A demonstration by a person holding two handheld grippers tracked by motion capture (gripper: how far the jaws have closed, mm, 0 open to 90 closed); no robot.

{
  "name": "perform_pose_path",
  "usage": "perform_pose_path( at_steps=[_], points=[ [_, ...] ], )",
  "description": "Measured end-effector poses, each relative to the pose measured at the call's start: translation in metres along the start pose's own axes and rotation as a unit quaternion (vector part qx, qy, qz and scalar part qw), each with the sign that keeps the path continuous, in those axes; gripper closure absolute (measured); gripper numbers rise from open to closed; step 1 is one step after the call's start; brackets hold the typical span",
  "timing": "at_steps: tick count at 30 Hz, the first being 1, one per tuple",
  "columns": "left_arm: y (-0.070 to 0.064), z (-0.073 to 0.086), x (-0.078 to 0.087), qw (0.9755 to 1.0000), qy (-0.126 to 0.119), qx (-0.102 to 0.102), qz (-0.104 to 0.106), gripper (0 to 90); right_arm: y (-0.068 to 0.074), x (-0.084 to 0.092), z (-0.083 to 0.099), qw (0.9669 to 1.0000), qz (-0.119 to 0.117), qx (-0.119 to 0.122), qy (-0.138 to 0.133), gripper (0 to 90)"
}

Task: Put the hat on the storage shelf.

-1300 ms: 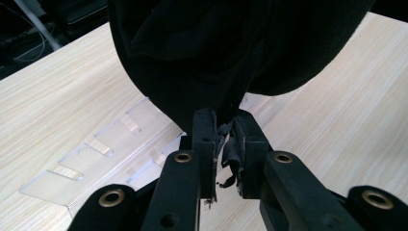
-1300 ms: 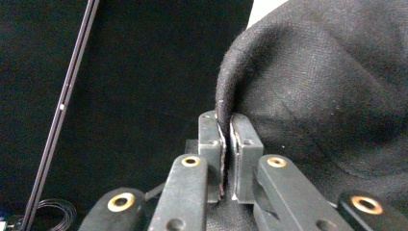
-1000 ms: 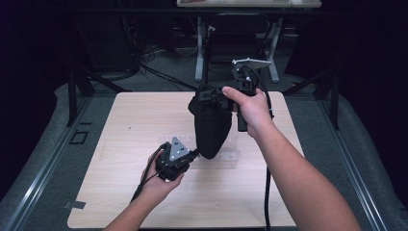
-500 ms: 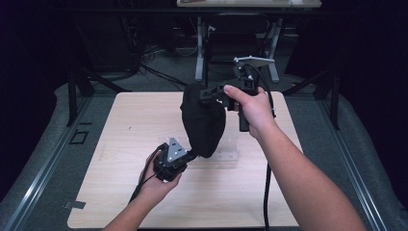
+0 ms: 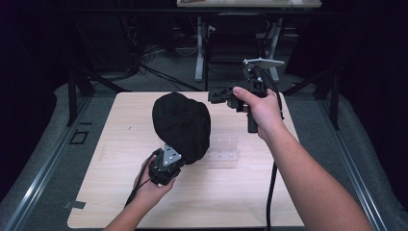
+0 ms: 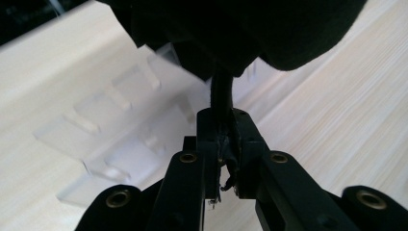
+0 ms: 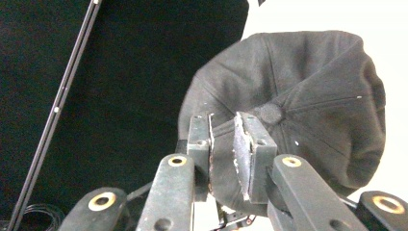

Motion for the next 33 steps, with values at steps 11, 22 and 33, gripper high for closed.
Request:
perform_pose_path(
  at_steps=[11, 22, 33],
  points=[
    [0.007, 0.007, 0.000, 0.9996, 0.002, 0.025, -0.008, 81.8, -0.010, 0.014, 0.003, 0.9980, 0.052, 0.033, -0.011, 75.3],
    [0.015, 0.015, 0.003, 0.9991, 0.003, 0.042, -0.012, 61.0, -0.024, 0.029, 0.017, 0.9875, 0.130, 0.089, -0.014, 72.9],
    [0.025, 0.017, 0.012, 0.9982, -0.016, 0.055, -0.015, 47.6, -0.049, 0.052, 0.029, 0.9787, 0.181, 0.095, -0.019, 71.5]
  ],
)
Point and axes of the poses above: each handheld gripper's, and its own axes: x roughly backward along the jaws, z roughly out of its underside, y roughly to its left, the point moved 8 cm from there along -x, roughly forward along the jaws, and after that the axes turned 7 degrees about -z, right-handed, at the moved point
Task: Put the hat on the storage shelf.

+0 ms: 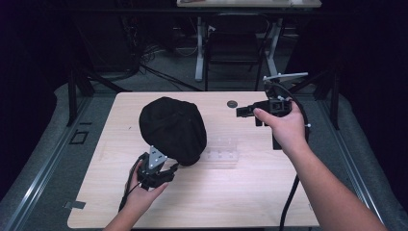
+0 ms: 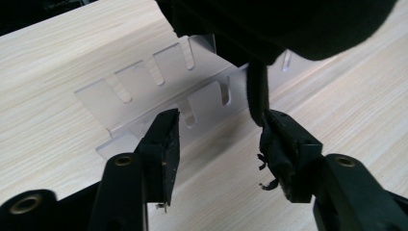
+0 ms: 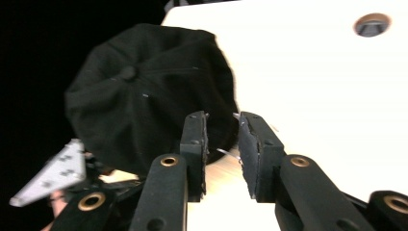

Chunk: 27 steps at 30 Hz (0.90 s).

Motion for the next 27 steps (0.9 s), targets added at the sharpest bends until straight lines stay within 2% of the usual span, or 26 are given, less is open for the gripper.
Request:
perform_pose_path(
  at_steps=[6, 9, 13, 19, 27],
  points=[
    [0.011, 0.005, 0.007, 0.9999, -0.004, 0.004, -0.014, 42.9, -0.013, 0.008, 0.012, 0.9996, 0.029, 0.007, 0.002, 68.6],
    [0.017, 0.010, 0.010, 0.9998, -0.002, 0.013, -0.015, 42.2, -0.017, 0.010, 0.021, 0.9991, 0.039, 0.014, 0.009, 67.7],
    [0.028, 0.020, 0.016, 0.9996, 0.002, 0.024, -0.016, 42.2, -0.025, 0.013, 0.034, 0.9977, 0.061, 0.028, 0.012, 66.6],
    [0.043, 0.037, 0.021, 0.9987, 0.015, 0.044, -0.024, 42.3, -0.039, 0.017, 0.052, 0.9965, 0.078, 0.028, 0.012, 65.6],
    [0.054, 0.059, 0.021, 0.9974, 0.028, 0.058, -0.033, 42.5, -0.054, 0.016, 0.073, 0.9936, 0.107, 0.036, 0.011, 65.2]
  ],
)
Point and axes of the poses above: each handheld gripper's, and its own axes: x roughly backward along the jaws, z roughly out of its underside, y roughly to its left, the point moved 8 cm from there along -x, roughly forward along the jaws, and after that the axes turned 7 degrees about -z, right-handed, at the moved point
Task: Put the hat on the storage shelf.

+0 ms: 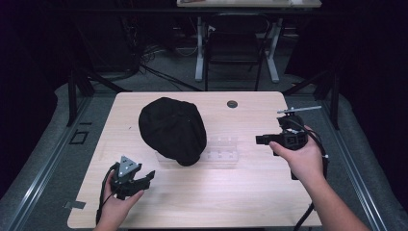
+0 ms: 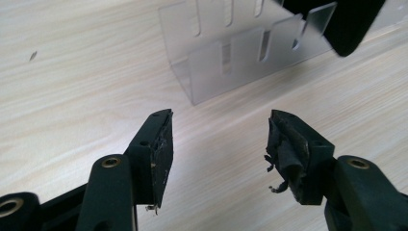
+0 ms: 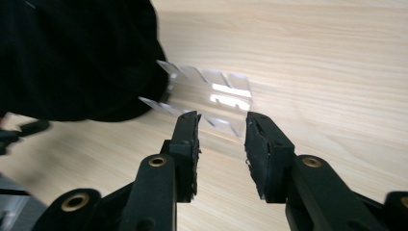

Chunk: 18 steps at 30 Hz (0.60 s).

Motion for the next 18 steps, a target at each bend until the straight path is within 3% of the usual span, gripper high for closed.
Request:
perform_pose_path(
  at_steps=[4, 6, 9, 11, 18],
  points=[
    [0.003, 0.006, -0.002, 1.0000, 0.001, 0.004, -0.003, 42.6, -0.004, -0.005, 0.011, 1.0000, 0.007, -0.003, 0.004, 65.1],
    [0.005, 0.009, -0.004, 1.0000, 0.007, 0.004, -0.003, 42.6, -0.006, -0.007, 0.016, 0.9997, 0.025, 0.007, 0.004, 65.0],
    [0.006, 0.012, -0.007, 0.9999, 0.007, 0.003, -0.011, 44.6, -0.007, -0.011, 0.024, 0.9997, 0.023, 0.007, 0.003, 64.6],
    [0.008, 0.013, -0.007, 0.9998, 0.007, -0.004, -0.017, 44.9, -0.009, -0.013, 0.028, 0.9991, 0.039, 0.016, 0.000, 64.3],
    [0.011, 0.015, -0.007, 0.9998, 0.004, -0.002, -0.019, 48.6, -0.014, -0.018, 0.042, 0.9988, 0.044, 0.018, -0.012, 62.4]
  ],
)
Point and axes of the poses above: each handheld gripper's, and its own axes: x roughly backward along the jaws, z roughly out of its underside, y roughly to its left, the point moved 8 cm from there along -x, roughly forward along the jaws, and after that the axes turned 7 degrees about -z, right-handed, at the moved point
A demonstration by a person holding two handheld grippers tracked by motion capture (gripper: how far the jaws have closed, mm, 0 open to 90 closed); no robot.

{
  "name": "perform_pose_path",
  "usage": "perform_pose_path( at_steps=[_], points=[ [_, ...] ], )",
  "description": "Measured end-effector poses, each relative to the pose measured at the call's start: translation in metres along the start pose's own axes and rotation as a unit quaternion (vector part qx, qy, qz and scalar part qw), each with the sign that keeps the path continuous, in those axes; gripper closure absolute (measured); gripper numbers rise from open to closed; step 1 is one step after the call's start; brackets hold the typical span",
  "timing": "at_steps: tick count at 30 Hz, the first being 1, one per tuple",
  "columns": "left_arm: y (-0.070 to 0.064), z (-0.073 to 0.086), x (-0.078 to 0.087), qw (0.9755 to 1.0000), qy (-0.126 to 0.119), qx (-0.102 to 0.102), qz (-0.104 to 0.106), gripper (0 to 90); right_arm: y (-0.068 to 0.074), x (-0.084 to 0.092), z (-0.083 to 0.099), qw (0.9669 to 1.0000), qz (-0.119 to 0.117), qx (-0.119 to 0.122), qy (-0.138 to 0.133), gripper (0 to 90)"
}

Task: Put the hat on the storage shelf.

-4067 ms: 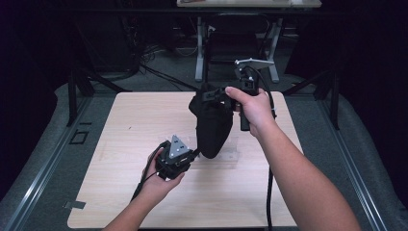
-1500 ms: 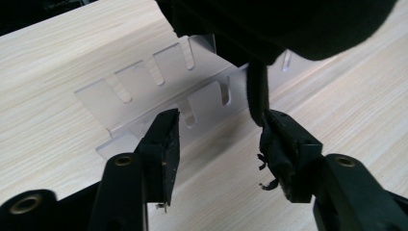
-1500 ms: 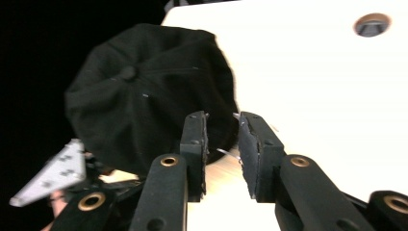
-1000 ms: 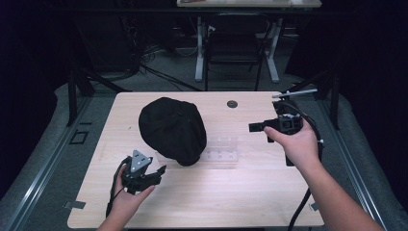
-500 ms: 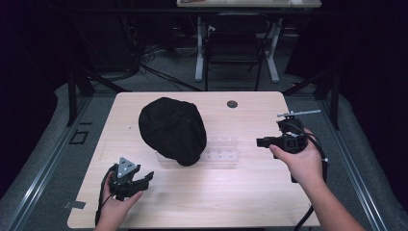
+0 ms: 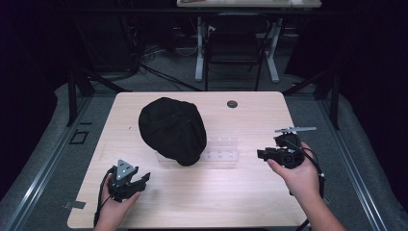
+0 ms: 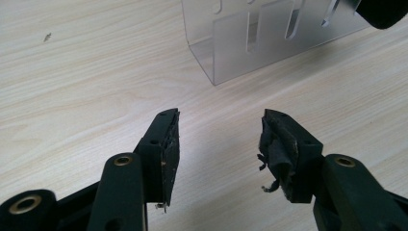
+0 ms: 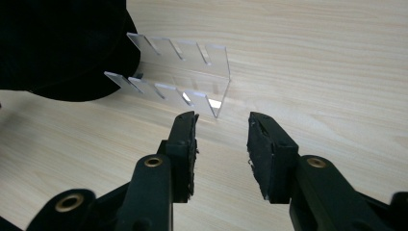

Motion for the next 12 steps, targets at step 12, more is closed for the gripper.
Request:
perform_pose_path(
  at_steps=[12],
  points=[
    [0.001, -0.007, 0.007, 0.9971, -0.019, 0.057, 0.048, 43.8, -0.008, -0.013, 0.027, 0.9991, 0.029, 0.023, -0.023, 57.8]
  ],
)
Point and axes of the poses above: each handheld gripper's, and its own axes: x roughly backward along the jaws, z roughly out of its underside, y roughly to its left, the point moved 8 cm from there along -x, roughly forward along the jaws, and after that the axes turned 7 degrees about -z, right-handed, at the moved point
